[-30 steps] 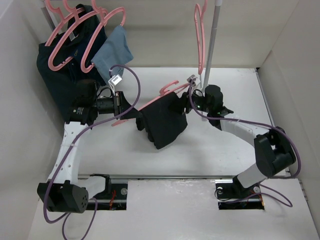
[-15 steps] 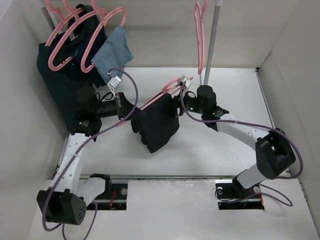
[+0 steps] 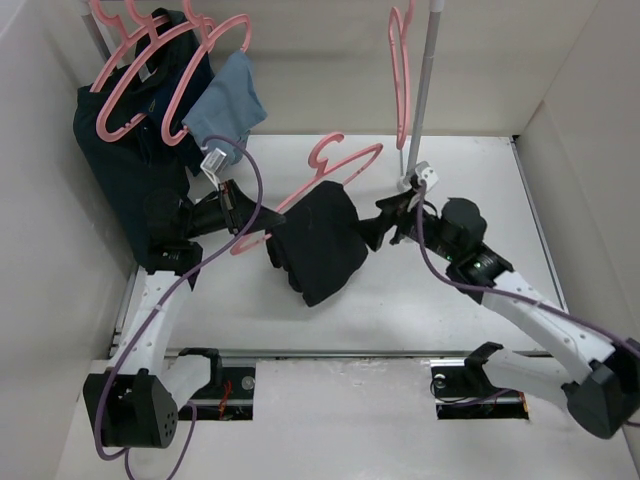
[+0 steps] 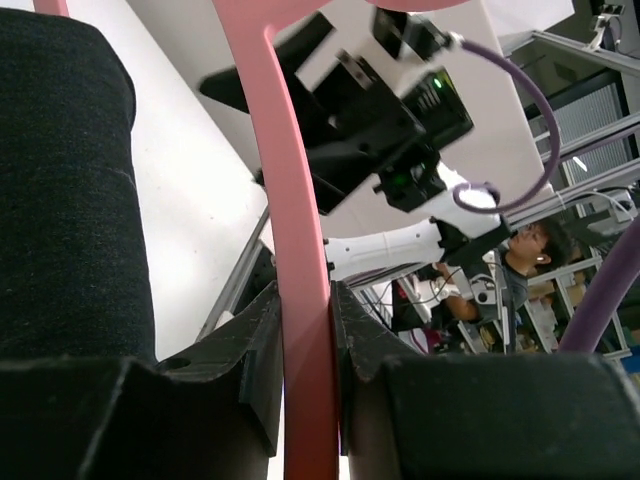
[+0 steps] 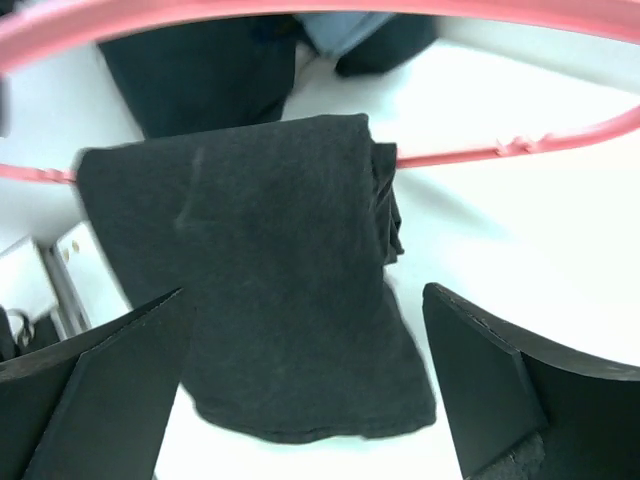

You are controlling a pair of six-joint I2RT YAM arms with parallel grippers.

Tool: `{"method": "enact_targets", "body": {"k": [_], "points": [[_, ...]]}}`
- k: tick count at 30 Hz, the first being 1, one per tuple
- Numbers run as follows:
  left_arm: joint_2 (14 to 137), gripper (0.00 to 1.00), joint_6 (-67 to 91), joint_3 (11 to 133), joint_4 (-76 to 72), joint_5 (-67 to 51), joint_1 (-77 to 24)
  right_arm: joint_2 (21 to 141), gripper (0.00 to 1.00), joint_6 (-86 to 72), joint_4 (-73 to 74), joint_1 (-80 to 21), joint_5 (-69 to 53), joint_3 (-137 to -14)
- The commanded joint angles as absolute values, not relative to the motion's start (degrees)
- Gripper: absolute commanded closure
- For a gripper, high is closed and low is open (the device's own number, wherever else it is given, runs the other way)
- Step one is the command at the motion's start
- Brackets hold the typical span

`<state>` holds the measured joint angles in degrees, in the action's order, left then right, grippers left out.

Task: Place the trousers on the hanger
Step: Place the hanger at the clothesline.

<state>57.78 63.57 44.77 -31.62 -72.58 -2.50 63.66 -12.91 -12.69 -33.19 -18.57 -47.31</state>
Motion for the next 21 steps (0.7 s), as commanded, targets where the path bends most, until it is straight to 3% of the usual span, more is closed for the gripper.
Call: {"method": "enact_targets", "body": {"k": [1, 10, 21], "points": [[55.0, 1.0, 66.2, 48.0, -44.9, -70.0, -2.3, 56.1, 0.0, -12.0, -8.6, -35.8, -8.2, -45.2], [57.3, 1.0, 65.7, 54.7, -47.5, -55.6, -3.3, 48.8, 0.0, -11.4, -2.7, -41.0, 0.0, -43.2], [72.8, 1.0, 53.4, 69.4, -46.2, -46.9, -8.5, 50.1, 0.0, -14.2, -2.1, -45.8, 6.2, -47.6]]}}
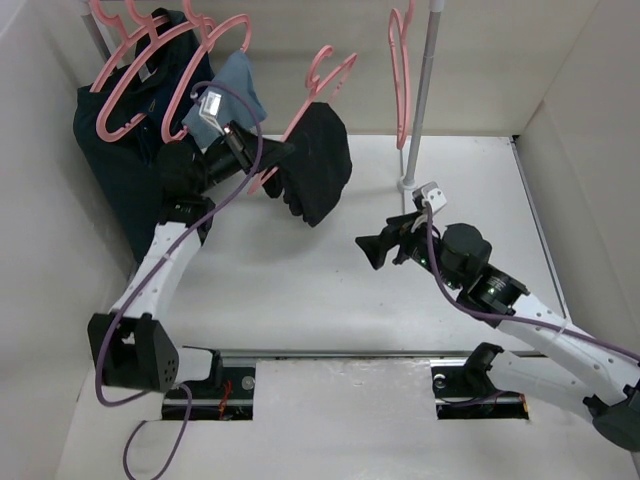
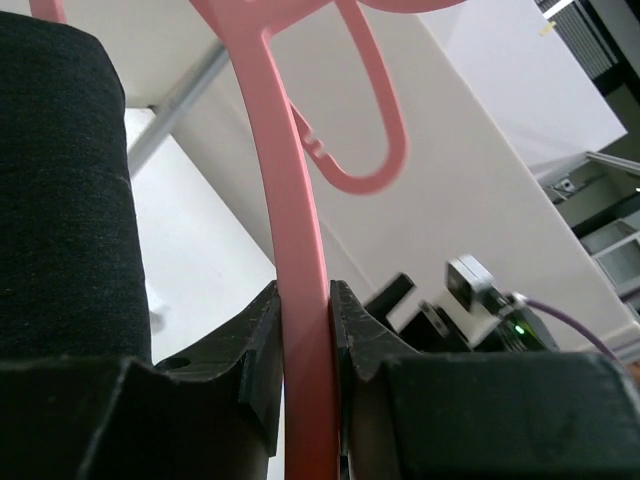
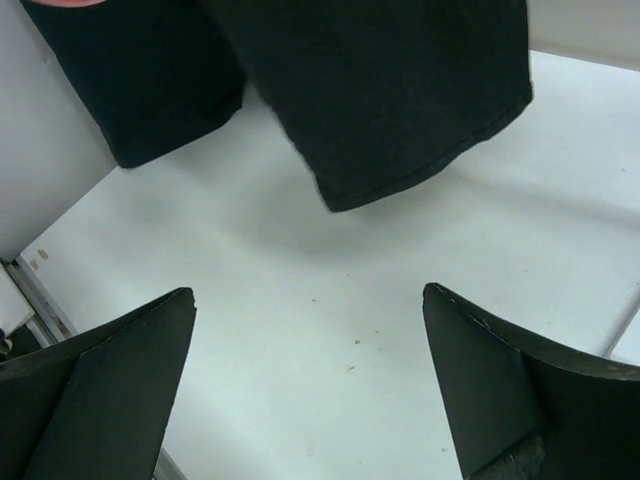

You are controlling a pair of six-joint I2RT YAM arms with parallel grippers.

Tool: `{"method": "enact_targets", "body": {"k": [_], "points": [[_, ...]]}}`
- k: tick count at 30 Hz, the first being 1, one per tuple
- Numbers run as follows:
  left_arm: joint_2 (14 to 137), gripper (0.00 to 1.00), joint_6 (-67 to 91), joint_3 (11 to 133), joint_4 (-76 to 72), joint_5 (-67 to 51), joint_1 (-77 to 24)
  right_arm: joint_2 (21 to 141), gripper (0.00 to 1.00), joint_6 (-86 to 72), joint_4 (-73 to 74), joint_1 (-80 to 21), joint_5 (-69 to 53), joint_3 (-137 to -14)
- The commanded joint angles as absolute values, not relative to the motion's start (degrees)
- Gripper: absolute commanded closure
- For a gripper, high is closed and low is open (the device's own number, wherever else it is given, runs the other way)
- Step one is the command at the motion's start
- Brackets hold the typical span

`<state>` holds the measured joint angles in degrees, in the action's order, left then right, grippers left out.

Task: Place the trousers on the hanger
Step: Place the hanger at the clothesline.

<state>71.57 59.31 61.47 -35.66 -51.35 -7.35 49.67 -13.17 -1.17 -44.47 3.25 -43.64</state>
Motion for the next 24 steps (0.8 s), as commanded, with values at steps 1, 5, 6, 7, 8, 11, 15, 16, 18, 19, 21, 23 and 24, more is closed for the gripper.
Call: {"method": "enact_targets", "body": {"k": [1, 5, 6, 7, 8, 11, 15, 16, 18, 19, 21, 23, 24], "points": [[73.7, 1.0, 52.8, 70.9, -46.2, -46.9, -8.5, 50.1, 0.0, -14.8, -2.1, -46.9, 7.1, -48.4], [75.7, 1.0, 51.3, 75.1, -45.4, -47.5, -8.5, 54.0, 0.0, -18.8, 1.9, -51.9, 13.3, -57.5], [75.7, 1.0, 51.3, 75.1, -45.4, -48.2, -8.5, 55.1, 0.0, -20.7, 2.9, -52.7, 15.9, -60.2], [75.7, 1.0, 51.3, 74.4, -45.4, -48.3, -8.5, 58.0, 0.0, -23.2, 4.8, -52.7, 15.9, -66.5], [75.7, 1.0, 51.9, 73.7, -45.4, -48.9, -8.5, 59.7, 0.0, -27.3, 5.4, -52.7, 15.9, -69.7], [74.5, 1.0, 51.9, 70.8, -45.4, -49.7, -9.1, 66.9, 0.0, -32.2, 6.0, -52.7, 15.9, -80.6], [72.9, 1.0, 51.3, 69.0, -45.4, -49.7, -9.1, 76.4, 0.02, -35.6, 6.0, -52.7, 20.5, -91.2], [72.9, 1.0, 51.3, 68.4, -45.4, -49.7, -9.1, 78.4, 0.03, -36.1, 6.0, -52.7, 20.5, -93.3], [72.2, 1.0, 51.3, 68.4, -45.4, -49.7, -9.1, 83.3, 0.09, -38.6, 7.2, -52.7, 21.3, -99.0], [72.2, 1.0, 51.3, 68.4, -45.4, -50.2, -9.1, 84.6, 0.09, -39.8, 8.0, -52.7, 22.3, -100.5], [71.5, 1.0, 51.3, 68.4, -44.8, -50.2, -9.1, 87.4, 0.1, -41.7, 8.7, -52.7, 24.3, -103.4], [71.0, 1.0, 51.3, 68.4, -44.2, -50.2, -9.1, 88.1, 0.15, -44.4, 9.2, -52.7, 25.0, -104.0], [71.0, 1.0, 51.3, 68.4, -44.2, -50.2, -9.1, 88.9, 0.22, -46.2, 9.2, -52.2, 24.4, -104.6]]}}
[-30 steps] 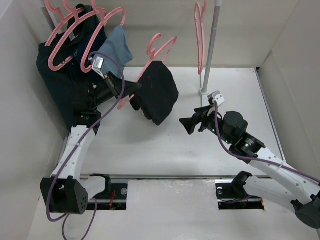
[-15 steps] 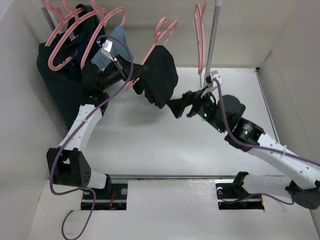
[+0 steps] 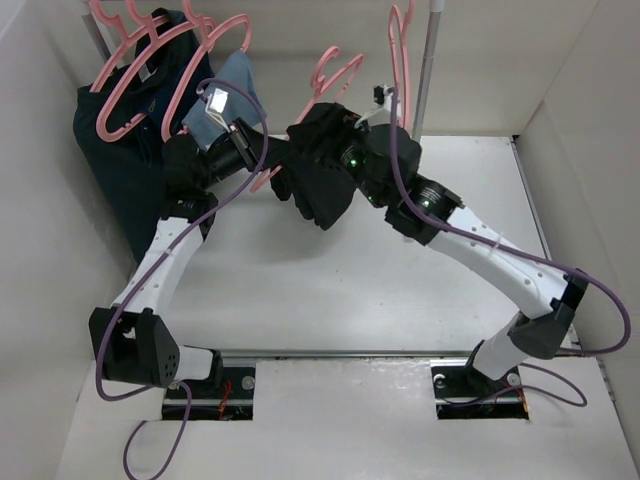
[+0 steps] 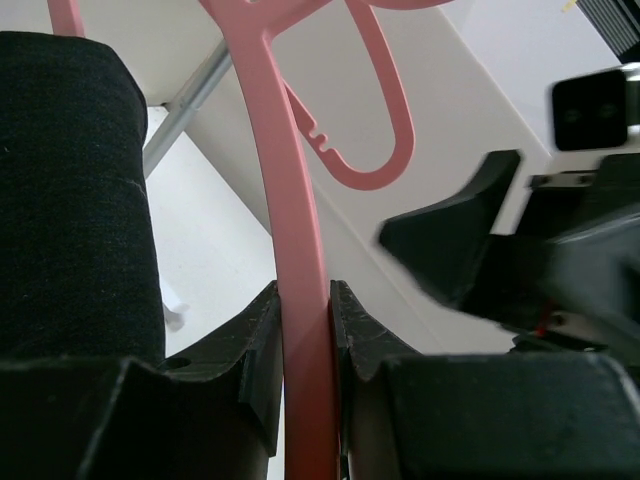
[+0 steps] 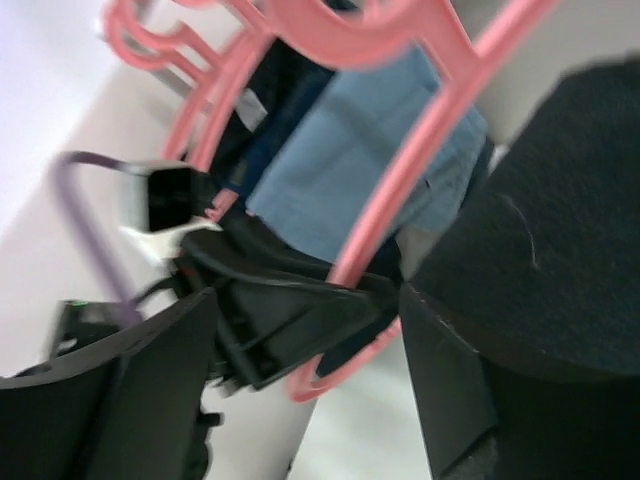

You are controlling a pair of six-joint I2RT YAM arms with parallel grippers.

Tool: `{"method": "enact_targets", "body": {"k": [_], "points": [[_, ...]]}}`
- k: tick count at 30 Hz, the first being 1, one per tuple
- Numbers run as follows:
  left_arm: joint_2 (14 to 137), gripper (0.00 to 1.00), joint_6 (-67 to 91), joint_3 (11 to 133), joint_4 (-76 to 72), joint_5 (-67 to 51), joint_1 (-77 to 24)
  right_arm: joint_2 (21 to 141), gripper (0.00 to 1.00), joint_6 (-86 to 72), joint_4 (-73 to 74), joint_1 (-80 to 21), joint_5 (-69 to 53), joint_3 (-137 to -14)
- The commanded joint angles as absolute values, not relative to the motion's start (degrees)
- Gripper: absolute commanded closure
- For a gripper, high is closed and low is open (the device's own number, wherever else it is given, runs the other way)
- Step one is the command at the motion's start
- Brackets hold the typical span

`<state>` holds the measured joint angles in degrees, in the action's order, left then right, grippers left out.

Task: Place the trousers on the hanger
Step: Place the hanger at the clothesline.

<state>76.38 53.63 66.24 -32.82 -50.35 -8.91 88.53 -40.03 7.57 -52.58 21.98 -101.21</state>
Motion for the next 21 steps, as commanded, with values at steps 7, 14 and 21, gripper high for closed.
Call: {"method": "enact_targets", "body": {"k": [7, 14, 21], "points": [[70.5, 1.0, 51.3, 67.2, -44.2, -50.7, -9.1, 92.5, 0.26, -50.2, 9.4, -49.3, 20.6, -105.2], [68.7, 1.0, 51.3, 64.9, -44.2, -51.2, -9.1, 99.6, 0.3, -53.3, 6.6, -45.2, 9.0, -108.6], [68.2, 1.0, 51.3, 64.8, -44.2, -50.2, -9.1, 102.2, 0.52, -56.6, 4.9, -44.1, 1.0, -109.2]]}}
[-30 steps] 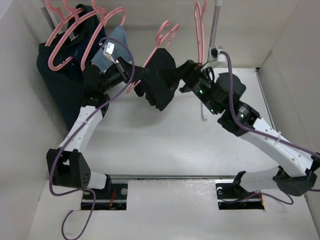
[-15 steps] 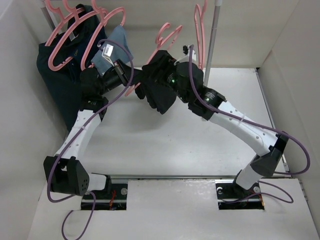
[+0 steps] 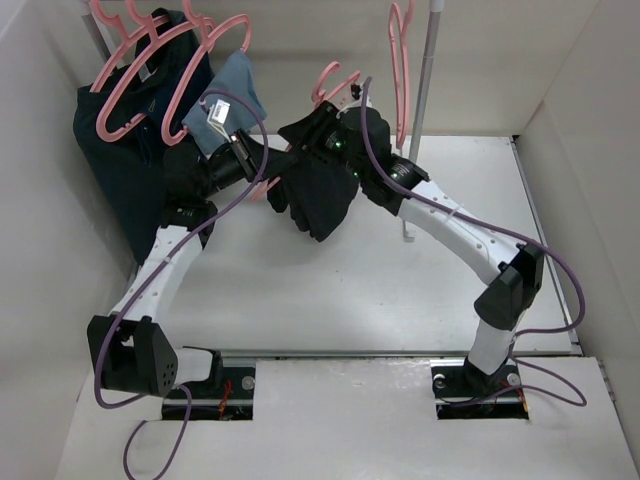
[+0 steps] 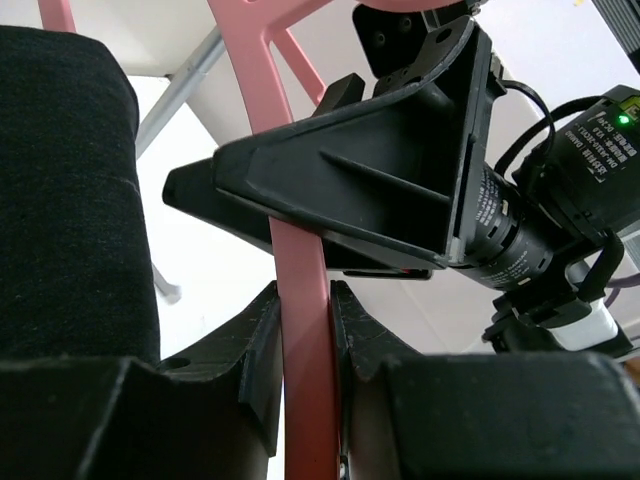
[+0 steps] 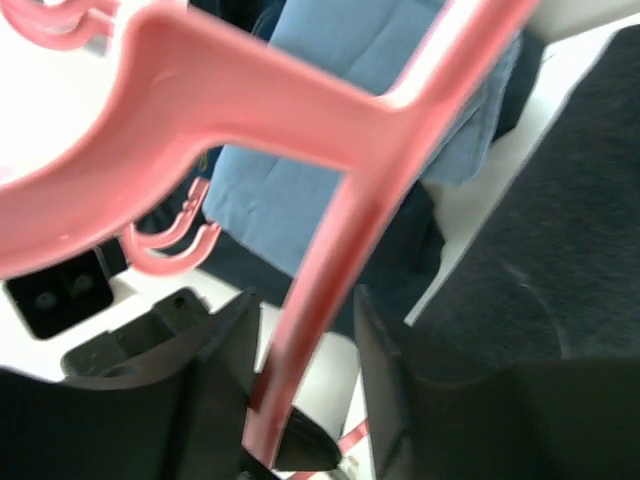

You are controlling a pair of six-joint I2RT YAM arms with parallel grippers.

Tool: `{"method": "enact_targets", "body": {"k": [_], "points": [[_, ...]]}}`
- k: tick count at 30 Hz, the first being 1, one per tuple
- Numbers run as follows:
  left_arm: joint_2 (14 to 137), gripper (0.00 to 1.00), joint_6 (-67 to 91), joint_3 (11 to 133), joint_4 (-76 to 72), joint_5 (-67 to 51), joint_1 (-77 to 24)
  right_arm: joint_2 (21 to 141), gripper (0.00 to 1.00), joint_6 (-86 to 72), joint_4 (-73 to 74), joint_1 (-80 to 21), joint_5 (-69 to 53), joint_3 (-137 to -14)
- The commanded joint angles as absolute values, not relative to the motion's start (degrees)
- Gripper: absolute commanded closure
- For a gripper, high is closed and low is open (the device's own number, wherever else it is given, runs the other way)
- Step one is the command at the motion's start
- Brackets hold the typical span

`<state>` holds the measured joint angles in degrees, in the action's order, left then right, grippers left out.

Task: Place the trousers on the hanger
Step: Place the hanger at the clothesline.

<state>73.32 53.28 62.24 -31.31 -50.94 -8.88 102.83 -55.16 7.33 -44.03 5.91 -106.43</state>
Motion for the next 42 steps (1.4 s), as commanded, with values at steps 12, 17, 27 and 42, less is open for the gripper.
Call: {"method": "enact_targets", "body": {"k": [12, 17, 27, 42], "points": [[69.9, 0.88, 49.3, 65.3, -43.4, -53.9, -9.1, 99.5, 1.0, -56.7, 4.9, -42.6, -2.7, -106.9], [69.2, 0.0, 42.4, 67.1, -36.8, -63.4, -9.1, 102.6, 1.0, -47.9, 18.0, -34.7, -15.8, -122.9], [67.1, 0.0, 5.0, 82.1, 14.0, -58.7, -7.7, 108.5, 1.0, -38.0, 32.8, -23.1, -34.6, -139.8], [61.5, 0.0, 7.8, 69.4, 10.9, -57.7, -4.2, 115.6, 1.0, -47.5, 13.8, -16.7, -45.5, -152.4]]}}
